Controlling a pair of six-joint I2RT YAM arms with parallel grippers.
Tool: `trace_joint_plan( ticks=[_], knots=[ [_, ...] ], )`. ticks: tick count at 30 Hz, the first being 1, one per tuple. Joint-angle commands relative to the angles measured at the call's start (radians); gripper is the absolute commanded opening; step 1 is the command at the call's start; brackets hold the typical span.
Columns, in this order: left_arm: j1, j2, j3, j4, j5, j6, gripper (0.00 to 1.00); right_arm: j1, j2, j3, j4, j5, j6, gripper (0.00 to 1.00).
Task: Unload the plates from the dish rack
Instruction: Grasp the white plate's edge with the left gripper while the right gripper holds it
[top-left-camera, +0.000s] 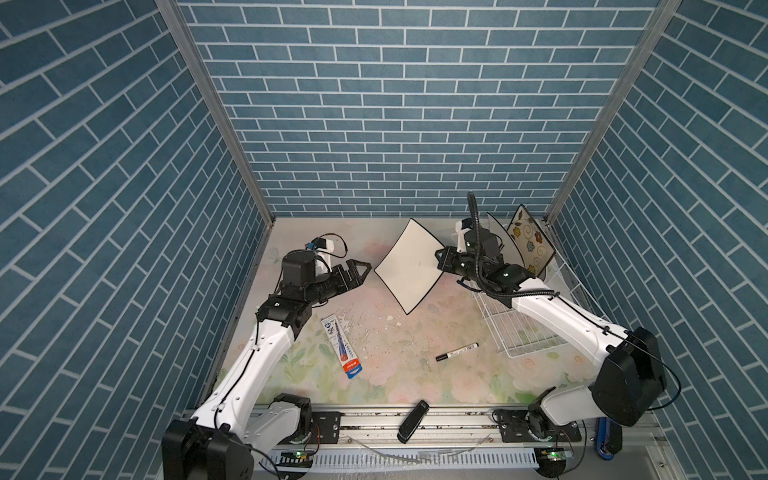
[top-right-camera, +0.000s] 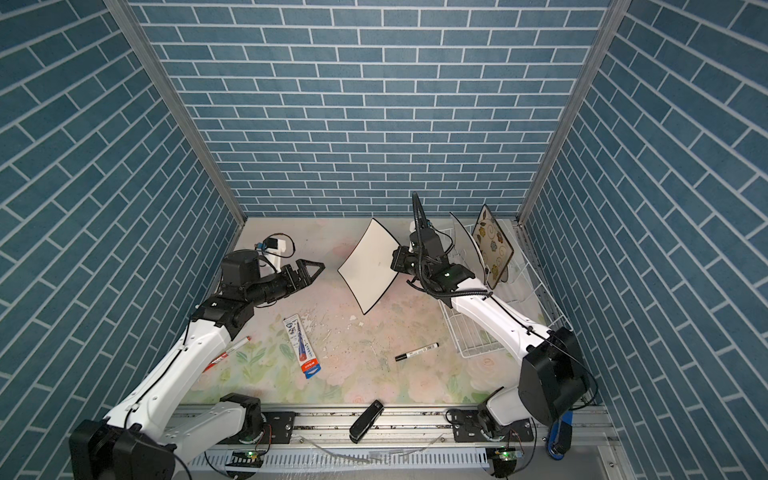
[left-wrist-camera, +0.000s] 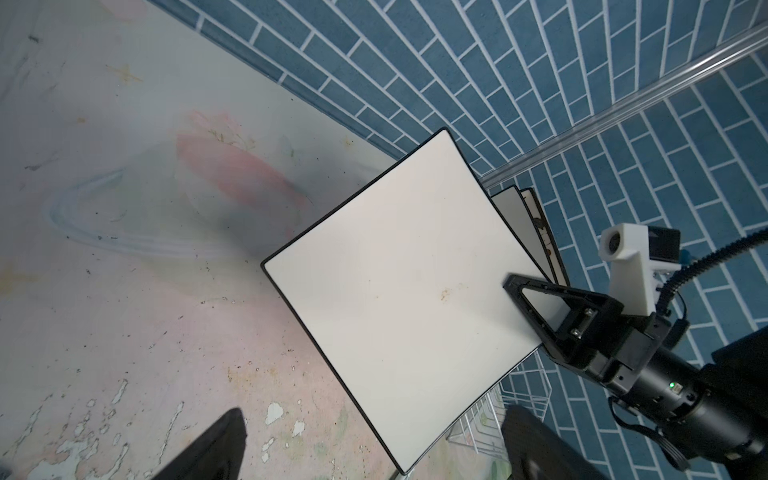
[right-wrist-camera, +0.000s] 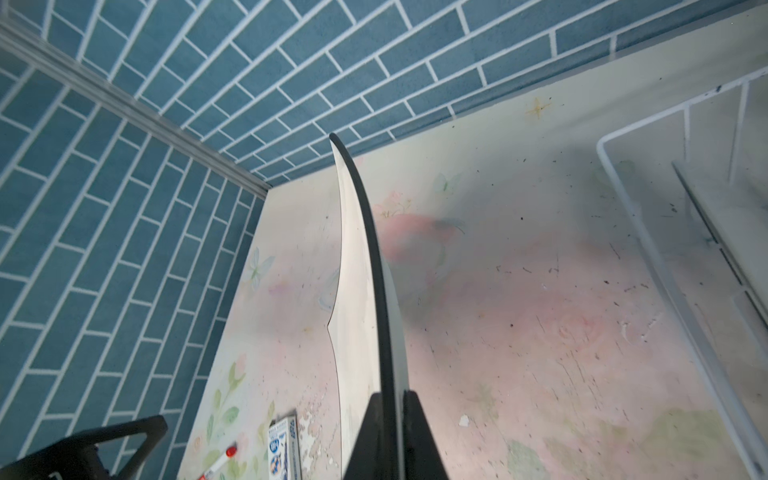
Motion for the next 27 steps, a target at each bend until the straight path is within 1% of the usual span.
trace_joint_plan(
  ticks=[1,5,10,13,18,22,27],
  knots=[
    [0.033,0.038,0.034,0.058,0.112,-0.049,0.98,-0.012,-0.025,-0.044,0.435,0.013,0.217,0.0],
    [0.061,0.094,0.043,0.125,0.17,-0.106,0.98,-0.015,0.001,-0.064,0.562,0.032,0.285,0.0],
    [0.11,0.162,0.027,0.278,0.214,-0.22,0.95,-0.017,0.026,-0.076,0.651,0.038,0.334,0.0],
    [0.126,0.192,0.02,0.336,0.217,-0.262,0.94,-0.017,0.038,-0.08,0.683,0.037,0.362,0.0],
    [0.128,0.238,0.009,0.426,0.215,-0.313,0.94,-0.02,0.057,-0.122,0.79,0.026,0.451,0.0],
    [0.13,0.265,0.002,0.451,0.189,-0.319,0.93,-0.018,0.09,-0.117,0.863,-0.003,0.512,0.0],
    [0.13,0.333,0.009,0.565,0.23,-0.371,0.82,-0.016,0.125,-0.105,0.904,-0.046,0.564,0.0]
  ],
)
